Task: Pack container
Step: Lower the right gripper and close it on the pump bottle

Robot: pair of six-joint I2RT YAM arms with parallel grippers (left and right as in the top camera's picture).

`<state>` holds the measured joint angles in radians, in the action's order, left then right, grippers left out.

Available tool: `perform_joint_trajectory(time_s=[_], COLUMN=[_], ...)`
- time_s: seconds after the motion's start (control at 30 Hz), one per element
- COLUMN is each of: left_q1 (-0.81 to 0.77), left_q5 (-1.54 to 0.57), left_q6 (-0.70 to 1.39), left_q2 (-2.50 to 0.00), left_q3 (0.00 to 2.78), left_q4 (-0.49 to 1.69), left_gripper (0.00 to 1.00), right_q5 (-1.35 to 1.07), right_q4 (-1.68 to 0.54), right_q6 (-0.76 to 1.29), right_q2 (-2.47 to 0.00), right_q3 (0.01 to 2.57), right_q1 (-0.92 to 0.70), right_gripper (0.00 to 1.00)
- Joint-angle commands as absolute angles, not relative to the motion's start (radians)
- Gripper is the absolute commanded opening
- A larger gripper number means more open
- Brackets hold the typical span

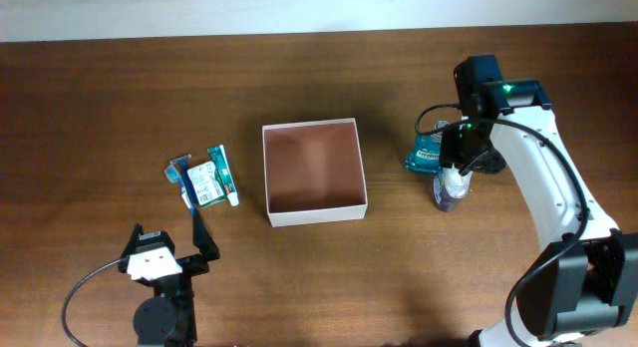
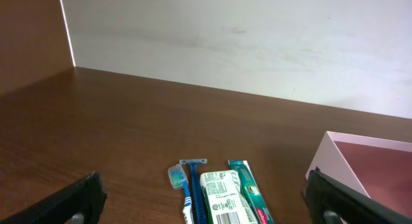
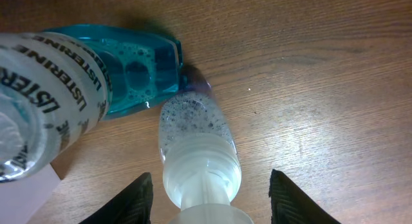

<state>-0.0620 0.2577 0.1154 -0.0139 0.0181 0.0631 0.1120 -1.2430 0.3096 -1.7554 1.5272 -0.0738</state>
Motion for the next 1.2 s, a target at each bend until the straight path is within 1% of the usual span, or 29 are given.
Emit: perform_joint_trajectory(time_s=[0.0, 0.23, 0.47, 0.57, 0.87, 0.93, 1.17], left_q1=[-0.056, -0.056, -0.056, -0.056, -0.056, -0.056, -0.056], left_q5=[0.250, 0.250, 0.250, 0.250, 0.250, 0.250, 0.250], left_q6=[0.100, 0.100, 0.100, 0.100, 0.100, 0.100, 0.100], left_q2=[-0.006, -0.006, -0.006, -0.006, -0.006, -0.006, -0.006], left_q3=[0.010, 0.010, 0.010, 0.010, 0.010, 0.010, 0.010], left_q4=[0.060, 0.060, 0.060, 0.060, 0.060, 0.060, 0.060], left_gripper=[0.99, 0.99, 0.99, 0.99, 0.99, 0.99, 0.99], right_q5=[0.124, 0.116, 0.113, 0.114, 0.117, 0.117, 0.120], right_q4=[-1.236, -1.214, -1.214, -1.215, -1.215, -1.216, -1.220], right_q6=[0.324, 0.331, 0.331, 0.331, 0.326, 0.318, 0.236], right_q2=[-1.761, -1.761, -1.761, -1.761, -1.761, -1.761, -1.760], right_q3=[1.518, 1.498, 1.479, 1.479, 1.480, 1.481, 1.498], right_q1=[-0.077, -0.077, -0.077, -0.077, -0.077, -0.078, -0.077], right_gripper=[0.51, 0.50, 0.43, 0.38, 0.36, 0.34, 0.32])
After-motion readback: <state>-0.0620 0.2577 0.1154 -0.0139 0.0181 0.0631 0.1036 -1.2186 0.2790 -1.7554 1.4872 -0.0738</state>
